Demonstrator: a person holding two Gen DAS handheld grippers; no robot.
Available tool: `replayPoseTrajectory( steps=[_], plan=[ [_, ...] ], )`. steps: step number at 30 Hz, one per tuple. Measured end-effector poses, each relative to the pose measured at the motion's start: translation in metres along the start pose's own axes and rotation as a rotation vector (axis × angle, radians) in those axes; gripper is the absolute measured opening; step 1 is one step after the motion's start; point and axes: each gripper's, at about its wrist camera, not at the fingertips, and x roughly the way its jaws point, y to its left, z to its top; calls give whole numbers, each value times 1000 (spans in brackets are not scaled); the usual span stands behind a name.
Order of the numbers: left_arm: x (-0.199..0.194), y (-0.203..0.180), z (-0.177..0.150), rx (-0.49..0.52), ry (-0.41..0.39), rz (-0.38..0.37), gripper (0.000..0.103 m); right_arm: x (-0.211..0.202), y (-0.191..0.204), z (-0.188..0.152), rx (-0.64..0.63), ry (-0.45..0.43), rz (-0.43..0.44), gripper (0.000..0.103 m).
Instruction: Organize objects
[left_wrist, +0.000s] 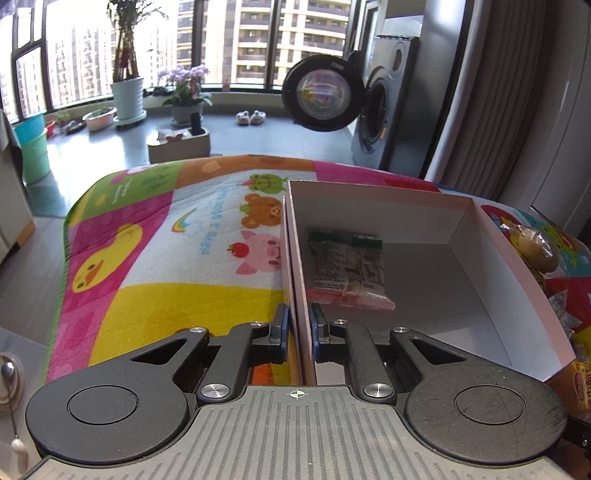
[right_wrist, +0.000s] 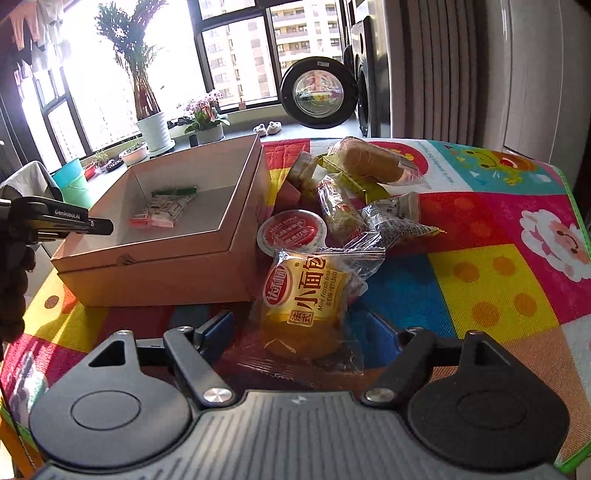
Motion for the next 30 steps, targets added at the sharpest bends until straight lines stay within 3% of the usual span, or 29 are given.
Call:
replayPoseTrajectory(
  steps=[6,8,12,20,25,28,30],
  plan=[
    [2,-2,1,6,-1,1,13,21,7,-8,-126,-64,-55,76],
    [3,-3,1,8,-4,6,12,24,5,-5,-113,-54,-31,70],
    [6,-6,5,8,18,12,12,26,-5,-2,-93,-54,15,70],
    [7,-5,4,27,38,-8,12,25,-1,-8,-80,-66,-28,70],
    [2,-10,-6,62,-8,9,13,21,-1,-8,-66,-70,-33,71],
    [-1,-12,-13,72,-44,12,13,19,-9,-7,-36,-86,34,71],
    [-4,-13,-17,50,-45,13,13,18,-15,-7,12,-90,35,71]
  ],
)
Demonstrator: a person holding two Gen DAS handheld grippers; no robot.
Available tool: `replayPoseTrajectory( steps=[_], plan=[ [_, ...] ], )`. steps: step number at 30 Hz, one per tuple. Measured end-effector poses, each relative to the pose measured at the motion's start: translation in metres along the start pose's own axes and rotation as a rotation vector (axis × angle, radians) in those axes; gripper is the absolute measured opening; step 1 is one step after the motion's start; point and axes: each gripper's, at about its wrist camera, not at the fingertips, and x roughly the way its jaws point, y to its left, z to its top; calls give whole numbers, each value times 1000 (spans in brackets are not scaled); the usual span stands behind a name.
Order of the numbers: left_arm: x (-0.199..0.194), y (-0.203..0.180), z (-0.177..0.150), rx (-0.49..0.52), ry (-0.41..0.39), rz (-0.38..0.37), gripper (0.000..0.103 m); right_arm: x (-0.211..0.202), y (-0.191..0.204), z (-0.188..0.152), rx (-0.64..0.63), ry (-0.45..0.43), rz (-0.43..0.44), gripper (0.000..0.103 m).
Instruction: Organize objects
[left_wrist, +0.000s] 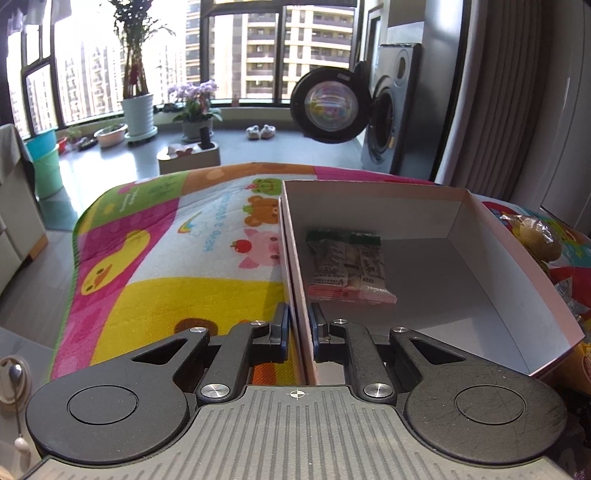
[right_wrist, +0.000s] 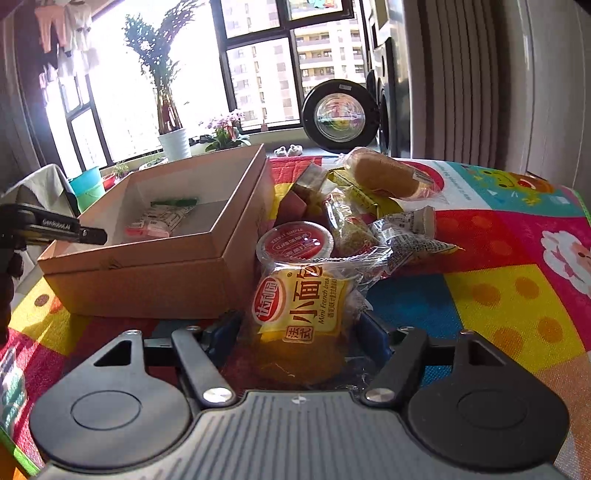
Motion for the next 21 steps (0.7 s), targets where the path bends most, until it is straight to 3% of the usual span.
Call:
replayPoseTrajectory(
  steps=[11,21],
  plan=[
    [-8,-6,-3,3,31,5,13,5,19,-1,-87,49,-62,88],
    [5,2,2,-52,74,-21,13,2,12,-5,-48,51,-65,96]
  ],
)
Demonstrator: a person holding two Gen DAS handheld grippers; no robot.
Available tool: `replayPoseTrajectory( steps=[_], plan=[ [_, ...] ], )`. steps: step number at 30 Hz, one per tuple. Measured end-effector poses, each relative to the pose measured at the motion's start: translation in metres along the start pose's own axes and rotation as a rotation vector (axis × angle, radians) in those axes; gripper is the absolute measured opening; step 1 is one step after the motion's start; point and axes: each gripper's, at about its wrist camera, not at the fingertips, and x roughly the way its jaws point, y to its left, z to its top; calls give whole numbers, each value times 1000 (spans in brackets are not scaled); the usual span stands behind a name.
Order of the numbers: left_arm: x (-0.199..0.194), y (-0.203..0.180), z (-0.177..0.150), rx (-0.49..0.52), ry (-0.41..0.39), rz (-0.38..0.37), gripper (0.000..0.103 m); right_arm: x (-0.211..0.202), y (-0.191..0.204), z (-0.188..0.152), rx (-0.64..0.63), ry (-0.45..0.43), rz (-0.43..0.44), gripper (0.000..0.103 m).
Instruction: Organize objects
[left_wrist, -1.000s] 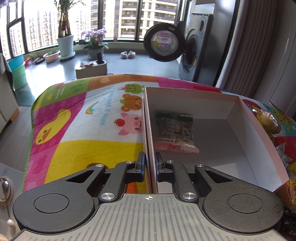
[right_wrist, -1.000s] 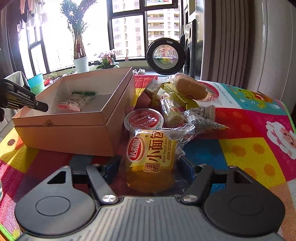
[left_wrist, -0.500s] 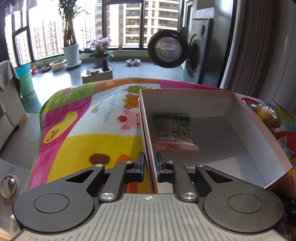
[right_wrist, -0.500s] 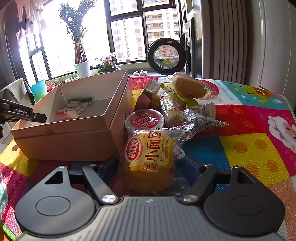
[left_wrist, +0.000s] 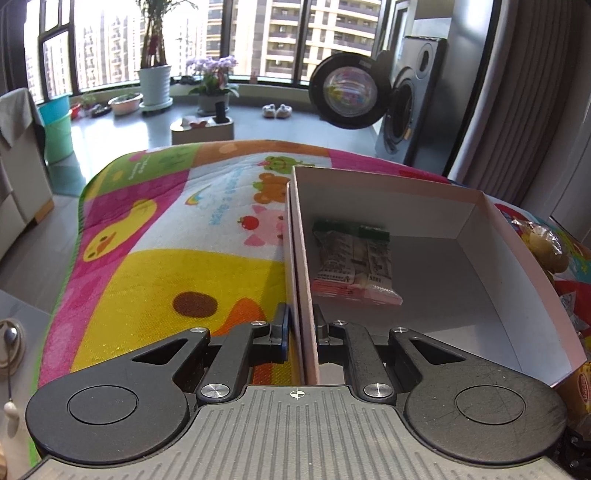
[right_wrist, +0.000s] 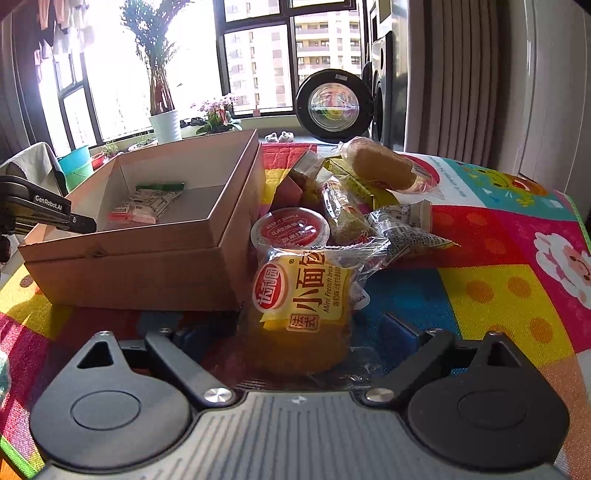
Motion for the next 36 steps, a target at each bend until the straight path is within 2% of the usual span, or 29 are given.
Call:
replayPoseTrajectory(
  steps=[2,4,8,10,13,15,18,20,21,23,26,28,30,33,36],
  plan=[
    [1,2,2,20,9,-17,13,-1,3,-3,-42,21,0,99],
    [3,2,1,30,8,-18,12,0,11,-4,-80,37,-42,103],
    [4,-2,-2,95,-4,-13,12,4,18,7,-43,111,-97,103],
    [8,-2,2,91,51,-20,12,8,21,16,-14,175,-118,103],
    [13,6,18,13,172,-49,13,15,19,29,24,273,-146,103],
    [13,7,23,-1,210,-42,13,12,20,36,18,344,-180,103],
    [11,6,26,-10,266,-30,12,-13,28,45,-13,450,-242,100],
    [7,4,30,-15,302,-11,11,-42,36,56,-38,482,-265,99],
    [4,1,34,-16,321,2,11,-56,40,61,-77,485,-281,99],
    [-5,-4,41,12,309,13,11,-80,47,72,-151,461,-303,99],
    [-9,-7,48,64,310,15,10,-88,41,91,-125,434,-248,99],
    [-9,-7,51,51,316,15,10,-74,39,94,-129,412,-208,99],
    [-7,-12,52,84,305,42,10,-51,42,92,-167,392,-187,99],
    [-16,-18,57,72,318,67,10,-13,43,85,-148,463,-121,98],
    [-21,-25,60,96,342,74,10,14,47,79,-179,509,-103,90]
  ],
)
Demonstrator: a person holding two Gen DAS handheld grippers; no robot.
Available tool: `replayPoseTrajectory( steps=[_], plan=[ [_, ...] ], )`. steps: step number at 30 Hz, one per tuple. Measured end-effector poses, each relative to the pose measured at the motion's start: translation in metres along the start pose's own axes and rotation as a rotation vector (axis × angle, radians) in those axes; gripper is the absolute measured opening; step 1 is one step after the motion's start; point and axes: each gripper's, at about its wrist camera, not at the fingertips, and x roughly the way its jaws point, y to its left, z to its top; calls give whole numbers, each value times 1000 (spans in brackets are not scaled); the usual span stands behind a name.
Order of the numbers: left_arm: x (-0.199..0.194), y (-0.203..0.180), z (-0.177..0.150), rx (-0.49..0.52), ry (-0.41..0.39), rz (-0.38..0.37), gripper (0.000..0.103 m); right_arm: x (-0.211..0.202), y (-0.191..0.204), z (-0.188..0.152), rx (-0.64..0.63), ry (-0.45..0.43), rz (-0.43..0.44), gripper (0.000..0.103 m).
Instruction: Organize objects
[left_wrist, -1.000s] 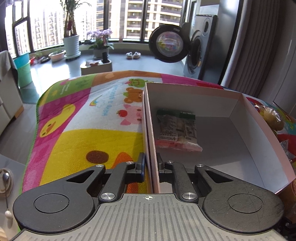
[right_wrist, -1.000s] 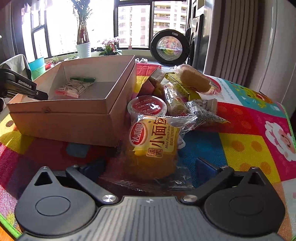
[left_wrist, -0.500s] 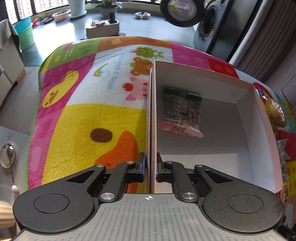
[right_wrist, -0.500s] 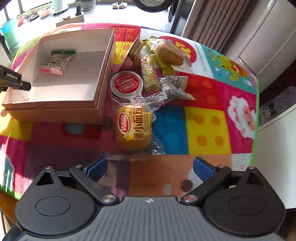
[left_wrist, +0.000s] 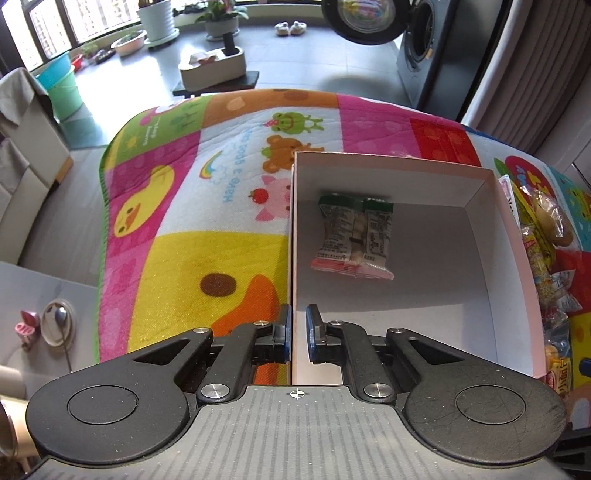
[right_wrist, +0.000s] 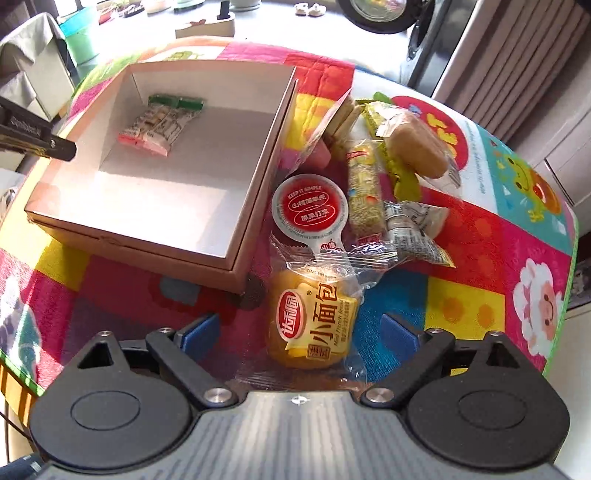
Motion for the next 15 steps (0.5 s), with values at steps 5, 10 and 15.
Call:
replayPoseTrajectory(
  steps=[5,10,15],
  plan=[
    [6,-4,1,4,39,45,10,18,2,13,-47,55,-3,55],
    [16,-5,4,34,48,47,10,-5,-1,3,-20,92,-9,51],
    [21,3,7,45,81,-7,10,-62,11,-9,33,130,-30,51]
  ],
)
